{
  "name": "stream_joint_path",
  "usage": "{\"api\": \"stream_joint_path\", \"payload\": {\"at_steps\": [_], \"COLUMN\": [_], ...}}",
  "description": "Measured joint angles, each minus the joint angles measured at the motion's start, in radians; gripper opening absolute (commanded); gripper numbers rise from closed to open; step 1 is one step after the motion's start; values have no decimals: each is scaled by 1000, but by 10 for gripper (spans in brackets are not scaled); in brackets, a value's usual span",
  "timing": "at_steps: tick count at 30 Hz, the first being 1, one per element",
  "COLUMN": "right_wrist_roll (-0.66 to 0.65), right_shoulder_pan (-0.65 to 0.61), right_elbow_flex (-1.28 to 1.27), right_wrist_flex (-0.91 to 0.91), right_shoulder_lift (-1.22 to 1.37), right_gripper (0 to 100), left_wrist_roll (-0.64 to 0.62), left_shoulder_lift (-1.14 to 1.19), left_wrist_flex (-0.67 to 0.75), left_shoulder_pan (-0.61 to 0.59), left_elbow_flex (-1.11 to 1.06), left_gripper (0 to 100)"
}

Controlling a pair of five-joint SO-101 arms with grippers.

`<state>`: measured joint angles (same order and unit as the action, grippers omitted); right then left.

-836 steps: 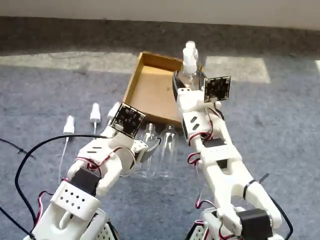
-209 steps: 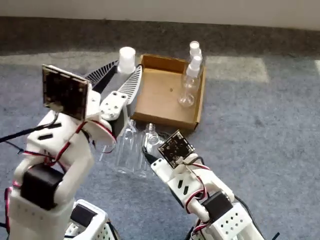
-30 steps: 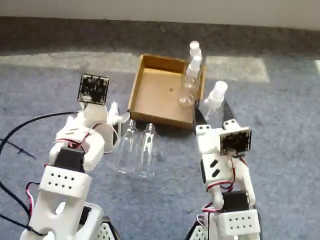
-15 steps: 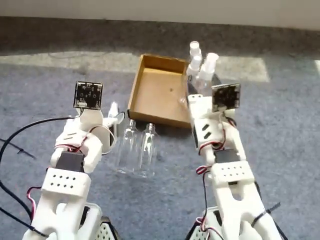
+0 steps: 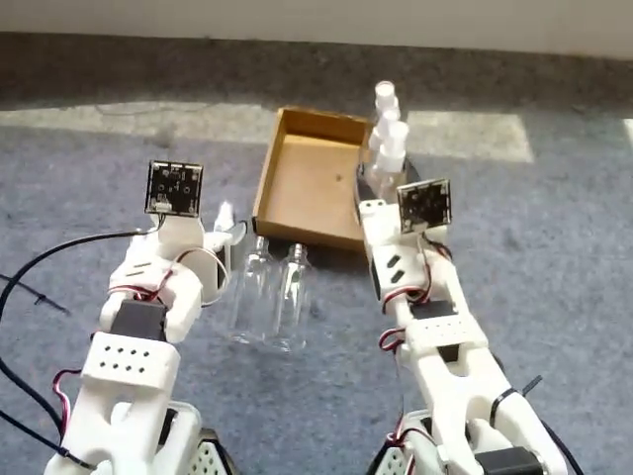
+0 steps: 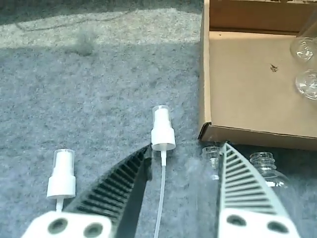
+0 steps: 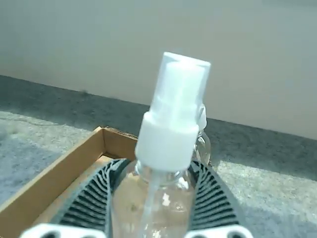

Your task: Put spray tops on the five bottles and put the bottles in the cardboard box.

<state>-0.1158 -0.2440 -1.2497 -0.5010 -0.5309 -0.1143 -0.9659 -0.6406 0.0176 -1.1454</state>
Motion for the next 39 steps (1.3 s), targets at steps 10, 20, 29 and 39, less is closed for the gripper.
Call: {"api": "stream_joint_path", "payload": {"at_steps": [10, 20, 29, 39], "right_wrist_roll": [60, 60, -37, -75], "right_shoulder_pan": [0, 2, -25, -41], "right_elbow_flex": [0, 0, 0, 0], "right_wrist_flex": [-5, -8, -8, -8], "right_shoulder_lift": [60, 124, 126, 126], "right_gripper": [4, 6, 7, 7], "left_wrist_roll": [0, 0, 0, 0], "left_shoulder_lift": [0, 0, 0, 0], "left_wrist_flex": [0, 0, 0, 0], "left_shoulder_pan": [0, 0, 0, 0], "left_elbow_flex": [0, 0, 0, 0], "left_gripper": [210, 210, 210, 210]}}
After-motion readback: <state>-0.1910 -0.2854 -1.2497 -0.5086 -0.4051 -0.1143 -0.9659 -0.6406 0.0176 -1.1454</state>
